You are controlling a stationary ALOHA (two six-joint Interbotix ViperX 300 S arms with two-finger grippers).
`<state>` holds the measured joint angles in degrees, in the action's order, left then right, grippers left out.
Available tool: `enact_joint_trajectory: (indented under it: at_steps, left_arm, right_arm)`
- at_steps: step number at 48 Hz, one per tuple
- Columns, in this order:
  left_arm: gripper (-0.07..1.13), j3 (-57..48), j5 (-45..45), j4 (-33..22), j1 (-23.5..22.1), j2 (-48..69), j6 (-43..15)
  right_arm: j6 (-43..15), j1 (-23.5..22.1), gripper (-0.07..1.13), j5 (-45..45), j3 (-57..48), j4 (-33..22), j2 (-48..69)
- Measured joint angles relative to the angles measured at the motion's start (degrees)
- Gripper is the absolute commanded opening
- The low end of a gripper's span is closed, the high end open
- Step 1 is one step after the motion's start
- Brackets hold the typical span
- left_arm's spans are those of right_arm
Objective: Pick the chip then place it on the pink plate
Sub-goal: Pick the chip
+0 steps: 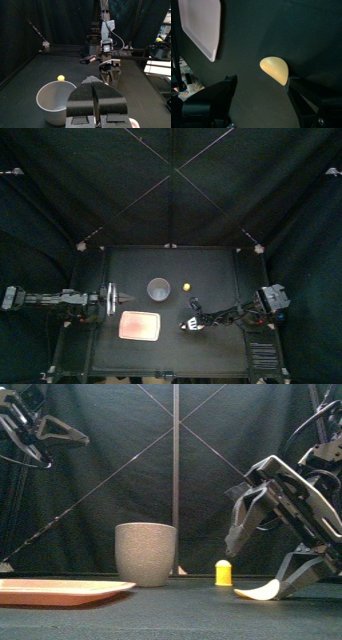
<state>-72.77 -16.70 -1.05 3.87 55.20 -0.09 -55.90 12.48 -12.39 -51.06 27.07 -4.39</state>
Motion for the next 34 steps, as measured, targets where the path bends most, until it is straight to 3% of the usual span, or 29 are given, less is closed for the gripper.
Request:
enact_joint_trajectory:
  at_steps: [15, 29, 34]
  left_arm:
    - [0.07, -0.26, 0.00, 0.00, 0.00, 0.18, 0.09]
    - [0.07, -0.26, 0.00, 0.00, -0.09, 0.18, 0.09]
    - [0.07, -0.44, 0.00, -0.09, -0.18, 0.18, 0.18]
  right_arm:
    - [0.00, -0.35, 1.00, 0.88, 1.49, -1.05, -1.32]
    - [0.00, -1.05, 0.65, 4.75, 3.08, -3.52, -2.72]
    - [0.18, -1.32, 0.57, 5.27, 3.43, -4.57, -2.81]
